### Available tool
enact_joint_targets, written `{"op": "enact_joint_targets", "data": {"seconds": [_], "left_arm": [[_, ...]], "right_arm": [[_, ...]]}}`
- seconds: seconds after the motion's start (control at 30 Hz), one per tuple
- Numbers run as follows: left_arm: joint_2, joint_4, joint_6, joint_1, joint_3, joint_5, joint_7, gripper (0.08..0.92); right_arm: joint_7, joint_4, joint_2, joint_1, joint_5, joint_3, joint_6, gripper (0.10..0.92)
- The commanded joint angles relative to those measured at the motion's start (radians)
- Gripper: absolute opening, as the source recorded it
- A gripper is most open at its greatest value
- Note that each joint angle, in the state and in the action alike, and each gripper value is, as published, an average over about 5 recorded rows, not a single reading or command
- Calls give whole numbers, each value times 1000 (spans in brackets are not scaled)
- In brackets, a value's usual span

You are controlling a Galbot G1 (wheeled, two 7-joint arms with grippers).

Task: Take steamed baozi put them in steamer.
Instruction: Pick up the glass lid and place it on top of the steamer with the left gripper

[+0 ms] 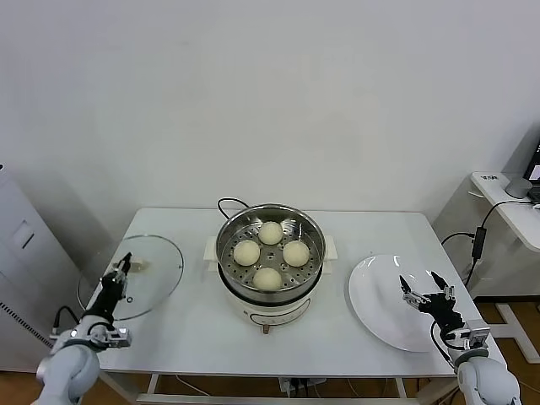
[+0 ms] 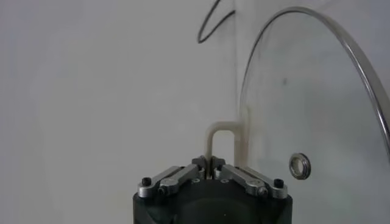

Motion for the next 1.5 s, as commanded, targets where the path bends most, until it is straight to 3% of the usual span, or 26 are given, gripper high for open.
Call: {"op": "enact_joint_targets", "data": {"seconds": [0.03,0.3,0.57,1.07,1.5], "left_arm": [[115,-246,163,1,36,-131,122,102],[188,-449,410,-25,185,-149,275,102],[210,-530,647,-74,425,-50,341,102],[37,-465,746,-259,657,108,403,102],[-88,-373,771,-311,713,215,434,102]], "right_arm": [[-1,11,-3,-1,3,2,-1,823],[-5,16,-6,-3,0,0,-1,823],[-5,19,-19,-1,1,0,-4,823],[-4,15,-29,-11,1,16,-8,823],[-6,3,-22,-3,-2,11,-7,823]]}}
